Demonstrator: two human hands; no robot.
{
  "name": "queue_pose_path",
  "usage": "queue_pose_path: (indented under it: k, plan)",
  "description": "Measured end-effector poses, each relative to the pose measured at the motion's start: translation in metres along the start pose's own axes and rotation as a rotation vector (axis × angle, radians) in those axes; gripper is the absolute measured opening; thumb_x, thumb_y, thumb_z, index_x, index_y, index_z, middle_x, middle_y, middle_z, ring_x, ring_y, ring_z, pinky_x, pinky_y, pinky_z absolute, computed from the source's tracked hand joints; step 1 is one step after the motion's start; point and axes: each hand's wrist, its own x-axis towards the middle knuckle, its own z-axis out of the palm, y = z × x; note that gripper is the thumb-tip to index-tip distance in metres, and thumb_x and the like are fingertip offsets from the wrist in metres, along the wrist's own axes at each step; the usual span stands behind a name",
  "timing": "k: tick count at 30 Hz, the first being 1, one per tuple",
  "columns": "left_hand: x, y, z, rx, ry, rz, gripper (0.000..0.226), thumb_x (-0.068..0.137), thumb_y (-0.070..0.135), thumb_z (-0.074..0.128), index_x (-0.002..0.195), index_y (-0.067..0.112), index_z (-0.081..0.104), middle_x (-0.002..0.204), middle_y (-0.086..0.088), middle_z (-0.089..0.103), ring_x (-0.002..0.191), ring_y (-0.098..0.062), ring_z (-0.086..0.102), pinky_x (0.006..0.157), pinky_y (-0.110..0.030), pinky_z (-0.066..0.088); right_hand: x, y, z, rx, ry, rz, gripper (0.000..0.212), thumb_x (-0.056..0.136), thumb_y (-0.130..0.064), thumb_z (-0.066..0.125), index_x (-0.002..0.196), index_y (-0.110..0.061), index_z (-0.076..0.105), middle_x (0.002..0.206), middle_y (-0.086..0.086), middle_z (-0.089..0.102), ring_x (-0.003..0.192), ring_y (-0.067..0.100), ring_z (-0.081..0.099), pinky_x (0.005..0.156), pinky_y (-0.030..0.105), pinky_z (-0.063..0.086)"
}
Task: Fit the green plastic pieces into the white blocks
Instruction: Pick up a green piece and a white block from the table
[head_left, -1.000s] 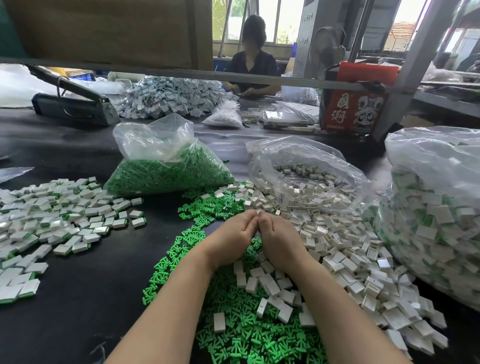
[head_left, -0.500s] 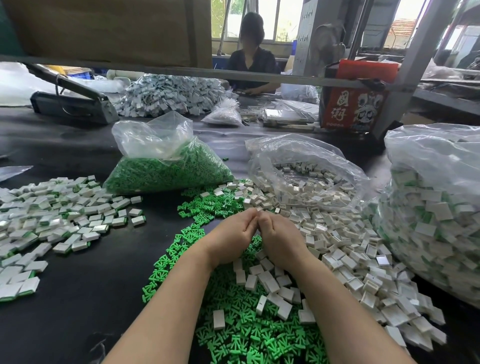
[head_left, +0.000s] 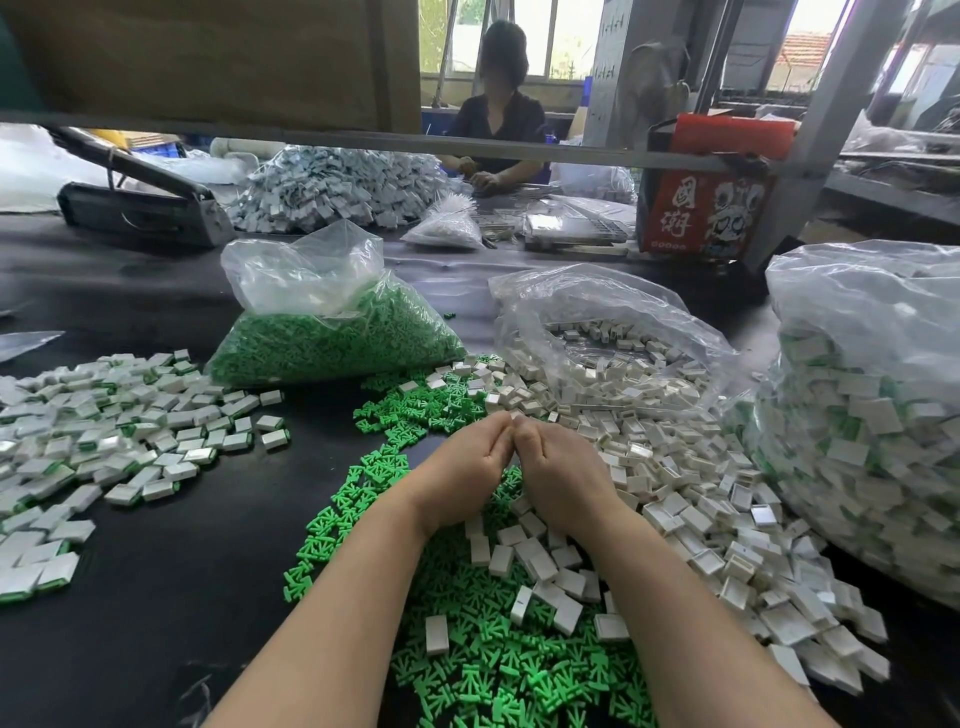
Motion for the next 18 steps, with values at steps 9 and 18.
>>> queue_pose_path:
  k: [9, 18]
  plan:
    - [0.0, -0.001, -0.008, -0.221, 0.1, 0.116, 0.026, 0.1, 0.029, 0.045, 0.092, 0.008, 0.058, 0.083, -0.001, 0.059, 0.08, -0.013, 0.055, 0.081, -0.034, 0.048, 0.003, -0.013, -0.005, 0.822, -0.012, 0.151, 0.049, 0.107, -0.033, 0.019, 0.077, -0.006, 0.048, 0.055, 0.003, 0.04, 0.041, 0.009, 0.034, 0.041, 0.024, 0.03]
    - [-0.002, 0.006, -0.012, -0.311, 0.192, 0.209, 0.02, 0.092, 0.039, 0.052, 0.093, 0.03, 0.07, 0.092, 0.012, 0.068, 0.088, 0.004, 0.062, 0.079, -0.01, 0.046, 0.003, -0.012, -0.013, 1.106, -0.115, 0.182, 0.062, 0.094, -0.061, 0.021, 0.067, -0.012, 0.049, 0.05, -0.005, 0.043, 0.038, 0.007, 0.036, 0.039, 0.016, 0.031]
